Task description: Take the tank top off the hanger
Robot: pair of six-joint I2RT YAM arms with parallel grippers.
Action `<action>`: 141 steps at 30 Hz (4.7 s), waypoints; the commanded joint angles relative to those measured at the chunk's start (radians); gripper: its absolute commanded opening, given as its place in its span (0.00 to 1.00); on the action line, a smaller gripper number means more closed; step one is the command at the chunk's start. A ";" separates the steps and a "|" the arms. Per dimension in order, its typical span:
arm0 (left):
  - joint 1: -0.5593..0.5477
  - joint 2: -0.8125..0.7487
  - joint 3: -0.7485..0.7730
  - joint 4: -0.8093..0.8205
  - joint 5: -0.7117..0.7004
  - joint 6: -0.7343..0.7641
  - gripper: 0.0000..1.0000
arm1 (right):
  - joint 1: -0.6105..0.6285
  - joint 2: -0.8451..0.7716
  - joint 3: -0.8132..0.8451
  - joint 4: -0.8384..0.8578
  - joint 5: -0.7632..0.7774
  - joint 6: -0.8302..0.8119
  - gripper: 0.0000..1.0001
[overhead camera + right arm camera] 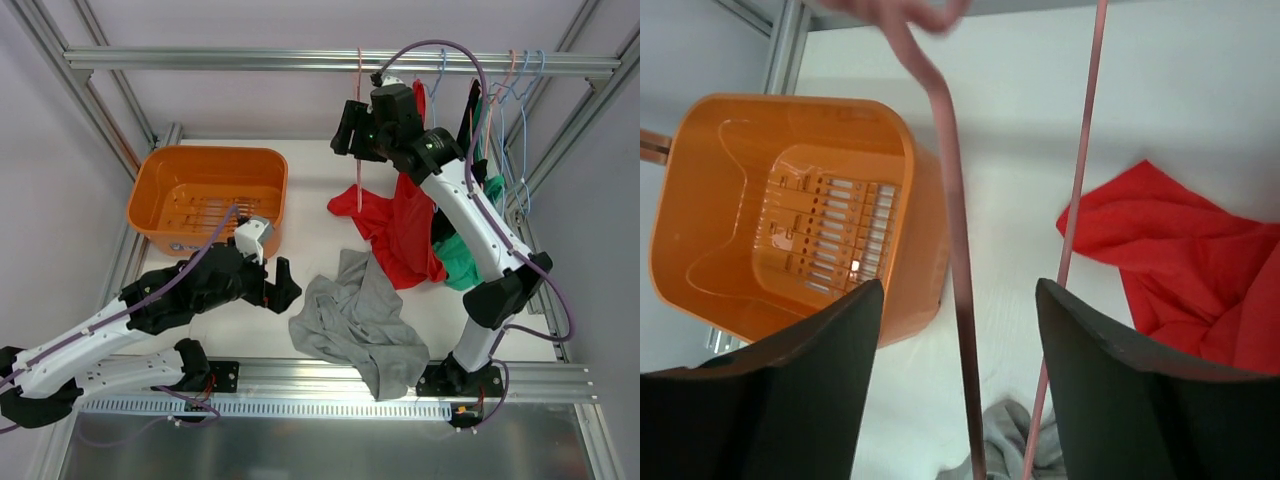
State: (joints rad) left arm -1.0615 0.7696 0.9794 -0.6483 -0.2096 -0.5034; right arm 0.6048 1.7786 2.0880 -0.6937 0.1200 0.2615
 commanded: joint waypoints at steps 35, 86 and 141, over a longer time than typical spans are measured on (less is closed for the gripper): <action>-0.202 1.146 0.151 0.428 -0.088 -0.119 0.00 | 0.038 -1.377 -0.849 -0.119 -0.238 -0.160 0.99; 0.911 0.652 0.691 0.041 -0.086 0.122 0.04 | 0.039 -1.270 -0.893 -0.059 -0.087 -0.219 0.99; 0.900 -0.029 0.375 -0.021 0.889 0.177 0.99 | -0.232 -0.602 -0.278 -0.084 -0.092 -0.325 0.00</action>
State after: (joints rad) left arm -0.1574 0.7025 1.3037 -0.7284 0.5762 -0.3008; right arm 0.3744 1.2304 1.8690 -0.8421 0.1013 -0.0910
